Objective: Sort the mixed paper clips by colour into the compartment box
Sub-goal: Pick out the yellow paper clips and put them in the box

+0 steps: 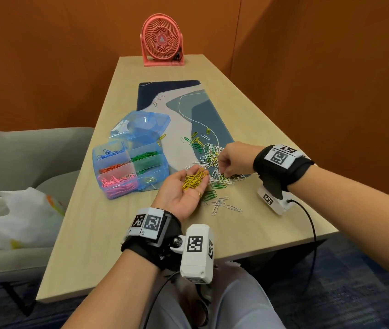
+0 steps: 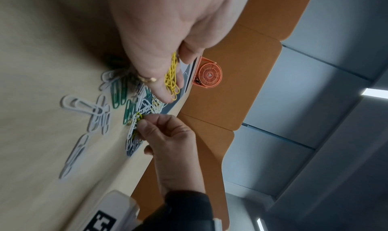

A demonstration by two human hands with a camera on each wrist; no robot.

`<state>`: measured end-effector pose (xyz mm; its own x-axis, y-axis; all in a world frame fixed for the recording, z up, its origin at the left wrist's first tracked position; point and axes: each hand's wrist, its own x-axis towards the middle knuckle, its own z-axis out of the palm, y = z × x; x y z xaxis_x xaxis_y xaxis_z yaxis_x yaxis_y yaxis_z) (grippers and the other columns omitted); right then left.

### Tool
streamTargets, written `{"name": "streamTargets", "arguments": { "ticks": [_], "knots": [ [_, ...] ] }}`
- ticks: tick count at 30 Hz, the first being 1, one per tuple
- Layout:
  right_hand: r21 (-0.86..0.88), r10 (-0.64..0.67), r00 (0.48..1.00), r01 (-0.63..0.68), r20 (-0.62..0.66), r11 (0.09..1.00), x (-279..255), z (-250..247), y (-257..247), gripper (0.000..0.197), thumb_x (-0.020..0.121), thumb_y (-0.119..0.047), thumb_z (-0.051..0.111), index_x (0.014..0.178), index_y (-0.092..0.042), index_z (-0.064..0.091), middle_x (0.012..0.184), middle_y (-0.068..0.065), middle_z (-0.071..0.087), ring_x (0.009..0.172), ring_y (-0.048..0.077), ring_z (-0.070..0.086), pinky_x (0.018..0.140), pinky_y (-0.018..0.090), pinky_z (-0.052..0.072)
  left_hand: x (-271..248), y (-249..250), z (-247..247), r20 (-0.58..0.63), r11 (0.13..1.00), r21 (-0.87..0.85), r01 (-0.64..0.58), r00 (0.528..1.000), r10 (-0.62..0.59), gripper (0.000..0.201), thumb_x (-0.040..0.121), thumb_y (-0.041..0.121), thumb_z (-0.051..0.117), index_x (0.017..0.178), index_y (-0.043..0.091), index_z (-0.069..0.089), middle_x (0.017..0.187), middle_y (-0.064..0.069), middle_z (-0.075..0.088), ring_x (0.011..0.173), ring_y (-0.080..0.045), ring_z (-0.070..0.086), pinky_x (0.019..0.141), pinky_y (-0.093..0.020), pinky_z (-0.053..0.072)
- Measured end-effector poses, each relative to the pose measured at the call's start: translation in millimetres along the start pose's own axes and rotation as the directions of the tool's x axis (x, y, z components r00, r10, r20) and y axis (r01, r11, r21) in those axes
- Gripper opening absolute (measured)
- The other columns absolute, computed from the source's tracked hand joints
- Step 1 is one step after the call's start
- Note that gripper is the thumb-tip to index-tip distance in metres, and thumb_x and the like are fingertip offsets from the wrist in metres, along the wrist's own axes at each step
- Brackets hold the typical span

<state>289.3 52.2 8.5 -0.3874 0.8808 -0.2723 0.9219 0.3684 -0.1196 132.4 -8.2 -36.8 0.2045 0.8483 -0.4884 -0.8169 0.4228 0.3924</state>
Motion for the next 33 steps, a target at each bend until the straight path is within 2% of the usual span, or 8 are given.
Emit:
{"name": "streamTargets", "arguments": {
  "ticks": [7,11,14,17,22,25,30,33],
  "knots": [
    [-0.054,0.019,0.999,-0.018,0.025,0.998,-0.8,3.3,4.0,0.01,0.085,-0.013,0.052,0.077,-0.014,0.058,0.075,0.003,0.056,0.069,0.019,0.048,0.057,0.024,0.039,11.2,8.3,-1.0,0.011,1.0,-0.014,-0.001,1.0,0.002,0.04,0.103,0.019,0.027,0.092,-0.007,0.056,0.101,-0.019,0.056,0.092,-0.03,0.056,0.093,-0.041,0.043],
    [0.105,0.046,0.998,-0.041,-0.041,0.994,-6.4,-2.3,7.9,0.006,0.079,-0.01,0.056,0.075,-0.012,0.06,0.07,0.002,0.056,0.064,0.016,0.047,0.056,0.024,0.042,16.6,7.8,0.7,0.02,1.0,0.016,-0.003,1.0,0.003,0.038,0.103,0.018,0.028,0.093,-0.007,0.055,0.1,-0.018,0.056,0.089,-0.031,0.057,0.092,-0.041,0.044],
    [0.192,0.046,0.998,-0.035,-0.05,0.981,-9.4,-7.2,11.7,0.011,0.08,-0.006,0.059,0.085,-0.007,0.068,0.078,0.004,0.066,0.066,0.013,0.053,0.062,0.024,0.047,19.2,7.6,-0.7,0.034,1.0,0.02,-0.01,0.999,0.009,0.037,0.103,0.017,0.028,0.094,-0.007,0.055,0.097,-0.019,0.056,0.088,-0.03,0.057,0.093,-0.04,0.044],
    [0.193,0.025,0.999,-0.017,-0.039,0.981,-8.4,-4.8,12.6,0.015,0.084,-0.012,0.06,0.094,-0.009,0.072,0.088,0.005,0.071,0.073,0.013,0.059,0.072,0.029,0.053,20.7,8.6,-3.2,0.04,1.0,0.02,-0.017,0.999,0.016,0.037,0.103,0.017,0.028,0.095,-0.006,0.056,0.097,-0.019,0.057,0.09,-0.031,0.058,0.092,-0.04,0.045],
    [0.281,0.048,0.998,-0.036,-0.035,0.959,-5.0,-0.3,15.8,0.022,0.085,-0.007,0.057,0.099,-0.017,0.071,0.074,-0.007,0.065,0.067,0.008,0.059,0.073,0.024,0.051,19.7,8.5,-3.7,0.036,1.0,0.012,-0.021,0.999,0.02,0.037,0.102,0.017,0.03,0.096,-0.007,0.056,0.095,-0.02,0.059,0.092,-0.031,0.058,0.099,-0.039,0.043],
    [0.33,0.036,0.999,-0.028,-0.016,0.944,-3.5,-3.1,17.7,0.018,0.088,-0.007,0.06,0.098,-0.019,0.07,0.073,-0.005,0.069,0.066,0.006,0.062,0.076,0.023,0.051,19.9,8.7,-3.7,0.026,1.0,0.007,-0.025,0.999,0.025,0.036,0.102,0.016,0.029,0.096,-0.007,0.057,0.096,-0.02,0.059,0.094,-0.031,0.058,0.099,-0.04,0.043],
    [0.436,-0.033,0.997,0.062,-0.073,0.898,-2.7,-17.5,7.7,0.013,0.091,-0.01,0.06,0.094,-0.017,0.071,0.073,-0.001,0.068,0.06,0.004,0.058,0.064,0.018,0.049,17.8,4.3,2.1,0.023,0.998,0.054,-0.041,0.999,0.04,0.035,0.102,0.015,0.03,0.091,-0.005,0.056,0.087,-0.015,0.059,0.086,-0.028,0.058,0.092,-0.038,0.044],
    [0.475,-0.104,0.99,0.138,-0.097,0.869,-0.4,-23.3,-4.7,0.013,0.091,-0.009,0.059,0.096,-0.016,0.07,0.074,0.0,0.068,0.06,0.006,0.058,0.063,0.018,0.052,16.2,-0.6,8.3,0.046,0.997,0.071,-0.019,0.999,0.016,0.036,0.102,0.015,0.029,0.09,-0.005,0.055,0.081,-0.017,0.065,0.083,-0.028,0.06,0.085,-0.039,0.046]
  ]
}}
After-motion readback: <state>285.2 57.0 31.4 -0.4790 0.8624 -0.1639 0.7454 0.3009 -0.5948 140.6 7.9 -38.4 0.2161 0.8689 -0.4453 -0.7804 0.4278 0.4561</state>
